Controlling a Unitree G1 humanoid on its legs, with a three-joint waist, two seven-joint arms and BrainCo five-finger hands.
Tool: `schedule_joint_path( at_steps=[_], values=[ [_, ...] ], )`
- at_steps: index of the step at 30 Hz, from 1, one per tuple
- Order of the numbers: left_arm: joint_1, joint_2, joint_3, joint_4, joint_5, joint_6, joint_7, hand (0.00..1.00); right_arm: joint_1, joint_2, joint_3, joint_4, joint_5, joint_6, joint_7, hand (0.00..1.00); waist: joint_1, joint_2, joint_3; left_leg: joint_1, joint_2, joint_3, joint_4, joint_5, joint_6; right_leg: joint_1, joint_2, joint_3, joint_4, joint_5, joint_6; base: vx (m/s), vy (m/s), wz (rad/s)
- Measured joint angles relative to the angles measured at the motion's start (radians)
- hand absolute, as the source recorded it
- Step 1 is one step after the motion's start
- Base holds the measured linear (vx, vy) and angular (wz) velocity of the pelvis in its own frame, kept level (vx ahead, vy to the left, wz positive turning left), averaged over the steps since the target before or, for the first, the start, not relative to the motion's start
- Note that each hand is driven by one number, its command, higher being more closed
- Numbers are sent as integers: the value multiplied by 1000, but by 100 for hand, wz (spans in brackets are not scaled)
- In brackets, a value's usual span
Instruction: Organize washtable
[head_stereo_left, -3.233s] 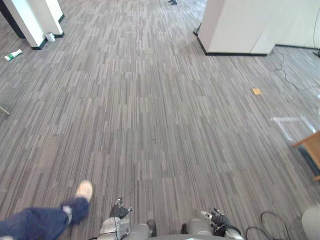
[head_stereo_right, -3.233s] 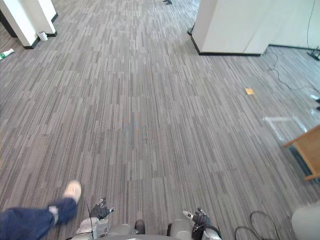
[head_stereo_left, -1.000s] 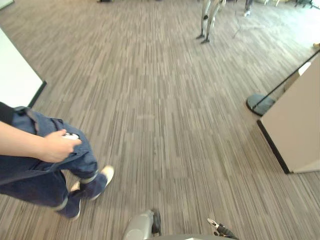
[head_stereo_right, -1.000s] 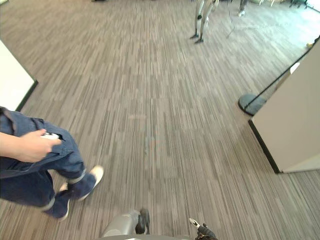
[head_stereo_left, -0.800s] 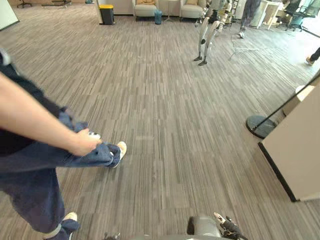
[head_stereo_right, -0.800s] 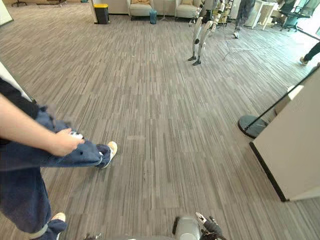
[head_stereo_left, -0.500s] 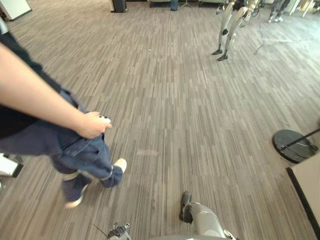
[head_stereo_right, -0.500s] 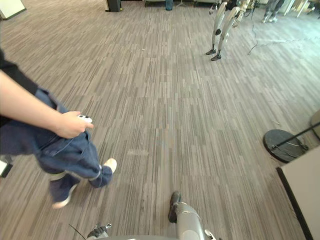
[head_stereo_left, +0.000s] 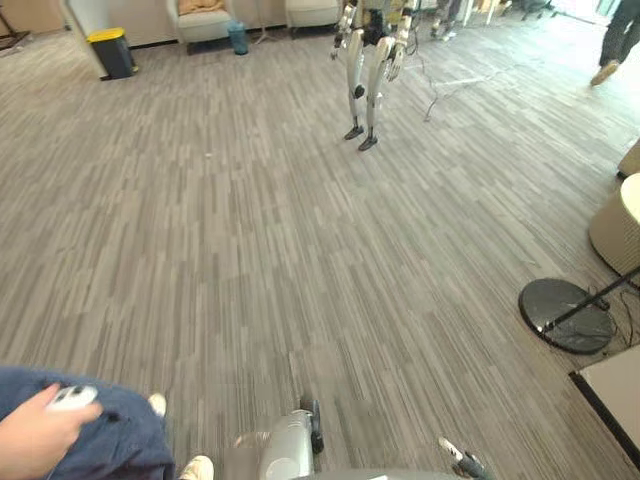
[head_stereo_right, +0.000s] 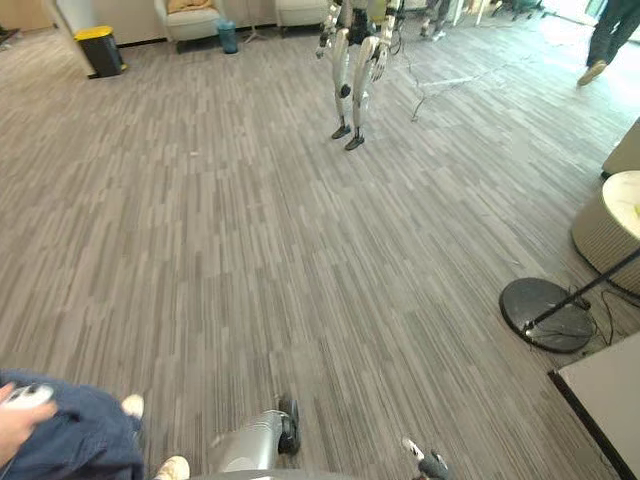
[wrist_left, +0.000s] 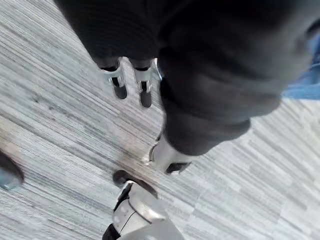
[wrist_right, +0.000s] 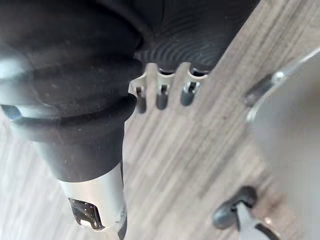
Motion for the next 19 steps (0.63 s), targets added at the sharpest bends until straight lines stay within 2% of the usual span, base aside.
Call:
schedule_joint_path(
  at_steps=[1, 2, 3, 5, 6, 7, 8, 9, 10, 14, 19],
  values=[
    [0, 8, -33, -1, 14, 0, 4, 0, 1, -5, 3, -3, -9, -5, 5, 0, -6, 6, -2, 82, -8, -3, -64, -1, 0, -44, -9, -36, 8, -29, -22, 458, 172, 10],
    [-4, 12, -55, -3, 18, -1, 5, 0, 0, -10, 20, -5, -10, -9, 10, 0, -13, 12, -4, 124, -9, -6, -106, -2, -3, -79, -5, -71, -43, -50, -25, 399, 118, 31],
    [-22, 17, -72, -4, 24, -2, 6, 0, -2, -20, 45, -11, -30, -13, 11, 0, -27, 19, -7, 161, -9, -33, -147, -4, -6, -143, 13, -97, -179, -58, -30, 300, 66, 40],
    [-44, 15, -88, -5, 30, -4, 9, 0, 5, -28, 44, -15, -54, -13, 8, 0, -38, 25, -9, 169, -8, -56, -163, -10, -16, -188, 29, -83, -312, -48, -31, 272, 17, 57],
    [-48, 13, -89, -19, 41, -8, 8, 0, 12, -28, 43, -13, -78, -12, 4, 0, -43, 23, -11, 179, -11, -68, -163, -15, -24, -200, 35, -52, -448, 10, -48, 390, -36, 73],
    [-47, 5, -73, -26, 50, -10, 11, 0, 28, -26, 44, -12, -88, -10, -11, 0, -40, 18, -14, 199, -15, -67, -163, -26, -42, -188, 23, -46, -539, 109, -29, 399, -61, 62],
    [-46, -1, -57, -31, 51, -10, 17, 0, 34, -24, 45, -11, -90, -8, -11, 0, -35, 14, -17, 211, -18, -65, -163, -29, -46, -182, 14, -47, -567, 161, -28, 272, -78, 40],
    [-35, -6, -39, -49, 51, -11, 19, 0, 45, -18, 54, -12, -100, -7, -14, 0, -23, -3, -28, 225, -29, -58, -164, -42, -67, -174, -6, -48, -594, 270, -19, 259, -113, 27],
    [-33, -20, -22, -49, 52, -16, 20, 0, 44, -25, 56, -8, -109, -3, -14, 0, -23, 6, -35, 229, -23, -61, -166, -48, -75, -158, -2, -62, -607, 254, -22, 295, -153, 37],
    [-30, -54, -14, -39, 52, -30, 18, 0, 47, -54, 74, -3, -117, -3, -11, 0, -24, 37, -62, 254, 12, -97, -245, -38, -106, -111, 30, -127, -717, 263, -35, 255, -157, 30],
    [-28, -42, -50, -21, 49, -43, 17, 0, 47, -56, 73, 12, -117, 0, -26, 0, -23, 35, -70, 289, 25, -122, -274, -31, -118, -40, 46, -160, -779, 265, -38, 110, -75, 19]
  ],
)
